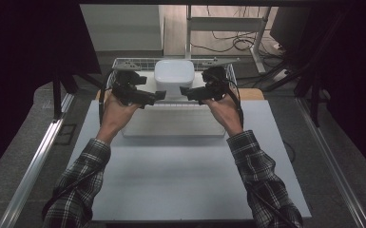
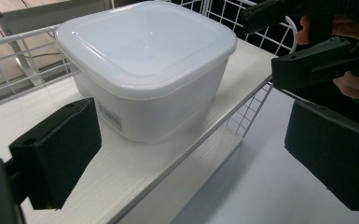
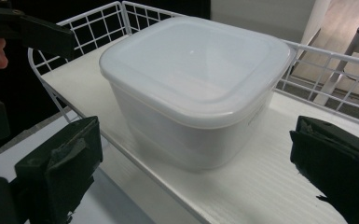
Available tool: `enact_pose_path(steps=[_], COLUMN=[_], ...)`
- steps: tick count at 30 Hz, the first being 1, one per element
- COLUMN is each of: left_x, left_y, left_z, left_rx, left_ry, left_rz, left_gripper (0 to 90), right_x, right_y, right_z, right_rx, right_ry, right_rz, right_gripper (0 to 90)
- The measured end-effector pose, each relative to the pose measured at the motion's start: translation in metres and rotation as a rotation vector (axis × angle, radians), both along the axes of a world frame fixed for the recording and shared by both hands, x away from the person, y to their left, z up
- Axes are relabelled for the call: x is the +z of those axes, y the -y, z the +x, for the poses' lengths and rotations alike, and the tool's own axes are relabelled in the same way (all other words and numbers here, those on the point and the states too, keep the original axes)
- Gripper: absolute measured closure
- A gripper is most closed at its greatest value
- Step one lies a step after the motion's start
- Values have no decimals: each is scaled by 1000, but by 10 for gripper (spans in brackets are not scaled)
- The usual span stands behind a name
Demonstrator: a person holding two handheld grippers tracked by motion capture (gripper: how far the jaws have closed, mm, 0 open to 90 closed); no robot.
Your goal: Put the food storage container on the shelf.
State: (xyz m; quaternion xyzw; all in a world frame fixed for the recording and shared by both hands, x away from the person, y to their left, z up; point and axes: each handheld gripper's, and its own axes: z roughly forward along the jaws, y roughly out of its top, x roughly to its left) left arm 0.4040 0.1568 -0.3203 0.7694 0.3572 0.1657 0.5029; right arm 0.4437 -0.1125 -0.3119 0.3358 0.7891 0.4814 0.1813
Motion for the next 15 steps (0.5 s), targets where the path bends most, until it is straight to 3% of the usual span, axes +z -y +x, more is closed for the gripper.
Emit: enact_pose_path(steps=[15], left_x=[-21], left_y=[-7], left_z=[-21], left_rx=[-17], left_ry=[24], left_rz=[-1], left_gripper=[33], right_x=[-11], right_y=[13], right_z=[-17], right_rx=[23], right_ry=[8], right_rz=[4], right_gripper=[16])
